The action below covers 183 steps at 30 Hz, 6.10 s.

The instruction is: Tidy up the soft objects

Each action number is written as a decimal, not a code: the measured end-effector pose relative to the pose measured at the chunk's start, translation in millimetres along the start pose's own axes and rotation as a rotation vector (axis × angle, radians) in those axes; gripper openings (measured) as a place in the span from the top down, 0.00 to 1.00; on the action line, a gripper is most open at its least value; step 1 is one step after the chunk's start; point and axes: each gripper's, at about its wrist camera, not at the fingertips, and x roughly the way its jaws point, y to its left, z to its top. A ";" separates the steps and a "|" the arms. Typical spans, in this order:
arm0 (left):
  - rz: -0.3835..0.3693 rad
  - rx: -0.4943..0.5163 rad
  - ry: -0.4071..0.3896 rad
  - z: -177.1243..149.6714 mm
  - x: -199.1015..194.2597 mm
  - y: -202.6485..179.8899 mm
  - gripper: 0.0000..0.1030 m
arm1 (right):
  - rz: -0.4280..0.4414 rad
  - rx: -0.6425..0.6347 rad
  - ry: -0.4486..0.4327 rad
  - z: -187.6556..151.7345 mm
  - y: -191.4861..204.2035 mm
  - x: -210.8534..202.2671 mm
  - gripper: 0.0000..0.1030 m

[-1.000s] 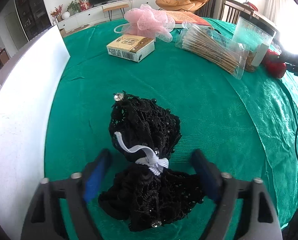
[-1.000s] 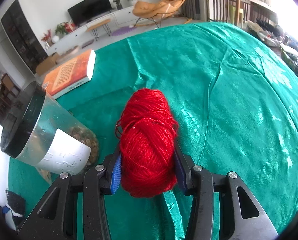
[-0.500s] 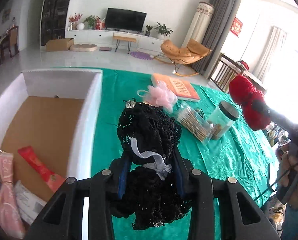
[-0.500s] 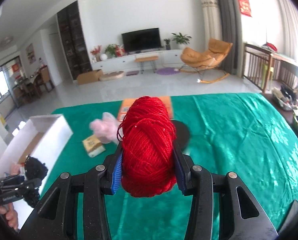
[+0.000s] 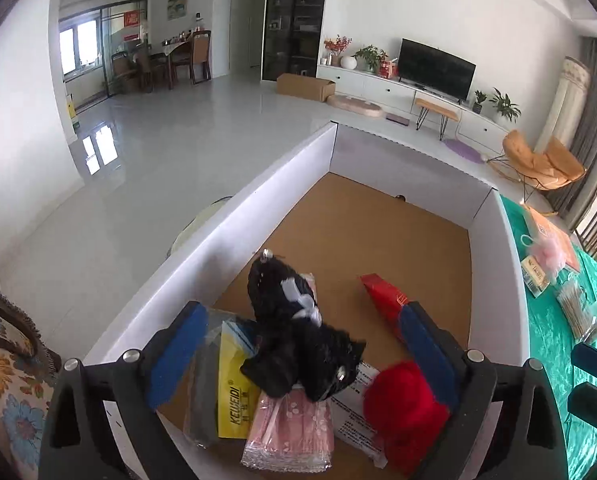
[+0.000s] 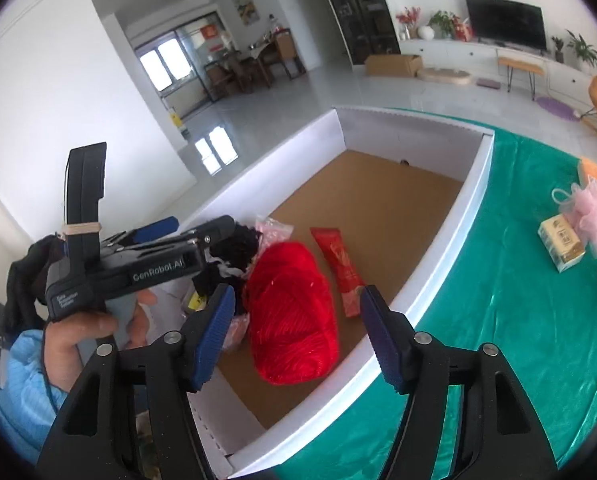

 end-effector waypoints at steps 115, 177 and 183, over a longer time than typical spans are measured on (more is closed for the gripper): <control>-0.359 0.566 0.173 -148.0 87.6 -359.8 0.00 | -0.841 0.500 -0.033 -184.4 -265.2 -113.6 0.16; -0.263 0.437 0.247 37.3 196.3 -464.4 0.00 | -0.837 0.501 -0.034 -184.1 -265.5 -113.2 0.15; -0.273 0.483 0.242 31.8 205.8 -476.2 0.71 | -0.836 0.501 -0.035 -183.7 -264.8 -112.6 0.15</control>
